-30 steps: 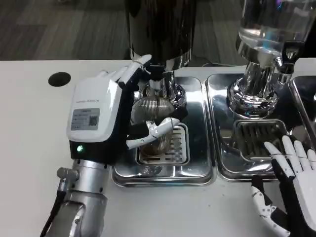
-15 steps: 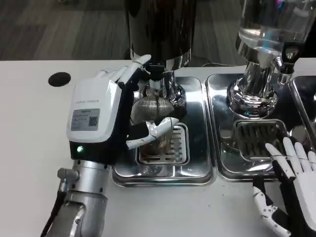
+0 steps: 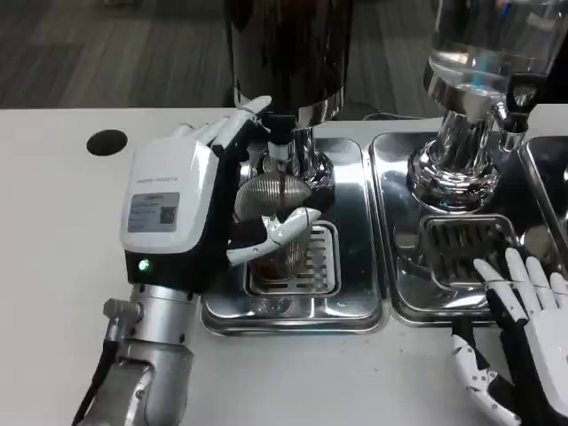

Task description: Grasp the cup under the faucet to collect the drink, then remove the cup.

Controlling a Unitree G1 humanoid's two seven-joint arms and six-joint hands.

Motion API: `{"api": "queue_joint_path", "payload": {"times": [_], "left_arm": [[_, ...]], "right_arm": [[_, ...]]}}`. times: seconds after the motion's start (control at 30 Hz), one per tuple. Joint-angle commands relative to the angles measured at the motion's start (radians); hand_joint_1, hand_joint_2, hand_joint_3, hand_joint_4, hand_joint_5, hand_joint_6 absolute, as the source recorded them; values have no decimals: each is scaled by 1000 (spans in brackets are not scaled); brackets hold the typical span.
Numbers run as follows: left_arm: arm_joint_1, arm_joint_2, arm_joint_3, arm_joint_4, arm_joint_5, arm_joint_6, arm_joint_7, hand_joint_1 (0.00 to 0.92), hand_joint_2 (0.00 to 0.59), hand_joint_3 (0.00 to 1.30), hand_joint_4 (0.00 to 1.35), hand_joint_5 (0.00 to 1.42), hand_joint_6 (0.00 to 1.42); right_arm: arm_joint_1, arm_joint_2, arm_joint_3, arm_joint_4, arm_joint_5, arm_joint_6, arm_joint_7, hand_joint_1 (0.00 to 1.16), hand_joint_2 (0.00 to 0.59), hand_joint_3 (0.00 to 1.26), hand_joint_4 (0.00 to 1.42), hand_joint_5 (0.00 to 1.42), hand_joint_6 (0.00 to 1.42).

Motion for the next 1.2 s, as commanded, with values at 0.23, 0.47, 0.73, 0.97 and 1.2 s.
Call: {"api": "queue_joint_path", "payload": {"times": [0.23,0.47,0.73,0.97,1.2], "left_arm": [[27,7,-8,22,-1,5,-29,362,119,471,480,589,443],[31,10,-3,14,-6,4,-32,362,124,480,481,605,443],[31,9,-5,9,-9,1,-36,359,119,495,486,606,443],[41,9,4,-9,-17,-1,-35,306,107,506,487,607,454],[59,10,23,-45,-17,4,-33,207,76,442,399,535,446]], "right_arm": [[-5,-5,2,-2,-7,-7,-9,134,478,158,0,0,0],[-6,-8,6,-4,-22,-6,-10,142,486,156,0,0,0],[0,-6,11,-9,-43,1,-16,156,484,156,0,0,0],[4,-5,7,-11,-37,-2,-17,167,483,156,0,0,0],[10,-4,5,-23,-33,-5,-19,174,483,156,0,0,0]]}}
